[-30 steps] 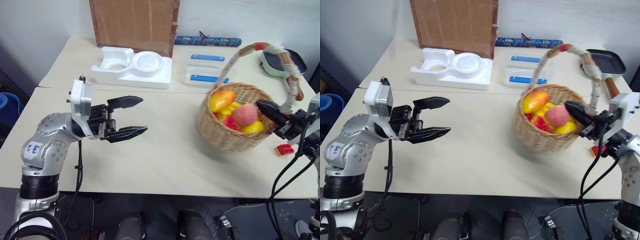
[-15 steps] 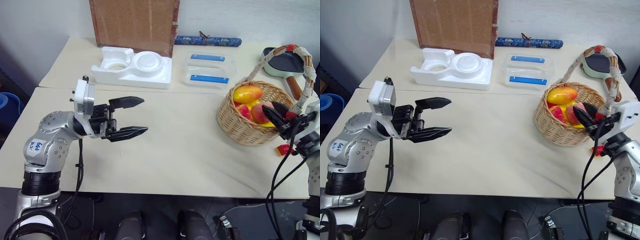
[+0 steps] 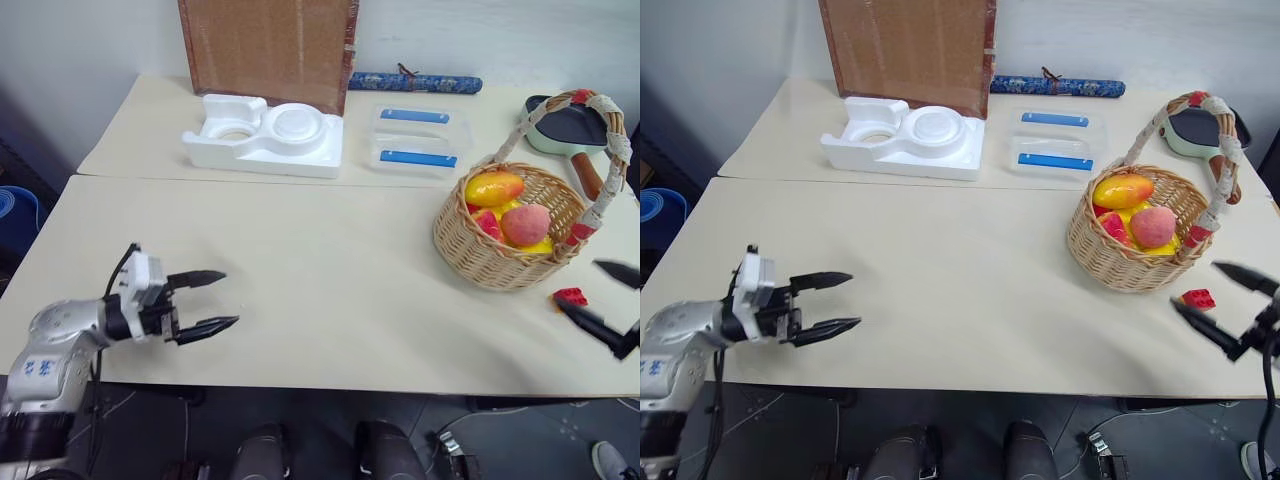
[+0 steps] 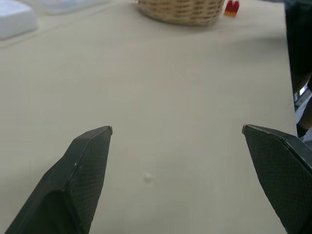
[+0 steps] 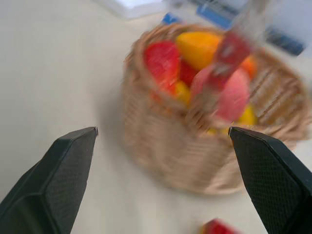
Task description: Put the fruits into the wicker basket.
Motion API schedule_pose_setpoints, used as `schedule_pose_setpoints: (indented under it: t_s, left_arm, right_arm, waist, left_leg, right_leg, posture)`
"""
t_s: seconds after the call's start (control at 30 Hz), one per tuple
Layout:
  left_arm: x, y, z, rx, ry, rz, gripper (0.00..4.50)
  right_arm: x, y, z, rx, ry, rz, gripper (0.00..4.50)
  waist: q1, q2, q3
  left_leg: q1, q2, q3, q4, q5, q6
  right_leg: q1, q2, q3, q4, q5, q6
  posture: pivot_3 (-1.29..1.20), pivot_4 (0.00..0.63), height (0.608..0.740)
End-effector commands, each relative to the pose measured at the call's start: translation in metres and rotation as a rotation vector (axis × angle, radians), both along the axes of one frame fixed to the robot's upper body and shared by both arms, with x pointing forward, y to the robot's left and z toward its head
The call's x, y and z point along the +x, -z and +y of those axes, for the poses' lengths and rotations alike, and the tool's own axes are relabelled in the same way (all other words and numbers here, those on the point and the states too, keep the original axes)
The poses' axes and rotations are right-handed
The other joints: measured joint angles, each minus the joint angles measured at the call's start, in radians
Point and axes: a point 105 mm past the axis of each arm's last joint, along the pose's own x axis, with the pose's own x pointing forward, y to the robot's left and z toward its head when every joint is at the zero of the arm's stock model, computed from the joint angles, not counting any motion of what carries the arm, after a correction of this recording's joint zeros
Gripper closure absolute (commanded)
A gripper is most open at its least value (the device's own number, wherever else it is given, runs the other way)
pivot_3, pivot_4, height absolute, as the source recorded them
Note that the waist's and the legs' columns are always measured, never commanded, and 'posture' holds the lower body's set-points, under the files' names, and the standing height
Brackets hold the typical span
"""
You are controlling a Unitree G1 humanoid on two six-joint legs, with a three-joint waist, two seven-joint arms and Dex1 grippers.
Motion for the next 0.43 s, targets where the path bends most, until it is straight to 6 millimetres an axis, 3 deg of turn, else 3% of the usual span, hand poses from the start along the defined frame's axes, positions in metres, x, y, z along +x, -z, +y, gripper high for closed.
schedule_pose_setpoints:
  t_s: [0.03, 0.13, 0.2, 0.33, 0.43]
  left_arm:
    - [-0.019, -0.006, 0.003, 0.071, -0.031, -0.082, 0.00]
    - [-0.033, 0.004, 0.002, 0.094, -0.059, -0.078, 0.00]
    - [-0.035, 0.006, 0.001, 0.097, -0.073, -0.071, 0.00]
    - [-0.030, 0.009, -0.002, 0.116, -0.130, -0.142, 0.00]
    - [-0.028, 0.010, -0.006, 0.113, -0.147, -0.164, 0.00]
  right_arm:
    - [-0.006, 0.005, 0.054, -0.018, -0.272, -0.007, 0.03]
    - [0.003, 0.021, 0.084, -0.027, -0.413, -0.023, 0.03]
    - [0.010, 0.026, 0.093, -0.032, -0.452, -0.035, 0.03]
    - [0.047, 0.041, 0.107, -0.063, -0.536, -0.084, 0.03]
    - [0.056, 0.042, 0.113, -0.070, -0.575, -0.110, 0.03]
  waist:
    - [-0.010, -0.001, 0.000]
    - [-0.019, -0.001, -0.001]
    - [-0.020, -0.001, 0.000]
    - [-0.021, -0.001, -0.001]
    - [-0.019, -0.001, -0.001]
  left_leg:
    - [0.000, 0.001, 0.000, 0.000, 0.000, 0.000]
    - [0.002, 0.005, 0.000, 0.000, -0.001, 0.000]
    - [0.002, 0.004, 0.000, 0.000, -0.001, 0.000]
    - [0.002, 0.003, 0.000, 0.001, -0.001, 0.001]
    - [0.002, 0.000, -0.001, 0.002, -0.001, 0.001]
  right_leg:
    - [0.000, 0.000, 0.000, 0.000, 0.000, 0.000]
    - [0.001, -0.001, 0.000, 0.000, 0.000, -0.001]
    - [0.001, -0.002, 0.000, 0.000, 0.001, -0.001]
    - [0.001, -0.003, -0.001, 0.002, 0.001, -0.001]
    - [0.001, -0.003, -0.002, 0.004, 0.001, -0.001]
  posture:
    - [0.00, 0.150, 0.740]
    - [0.00, 0.150, 0.740]
    - [0.00, 0.150, 0.740]
    - [0.00, 0.150, 0.740]
    - [0.00, 0.150, 0.740]
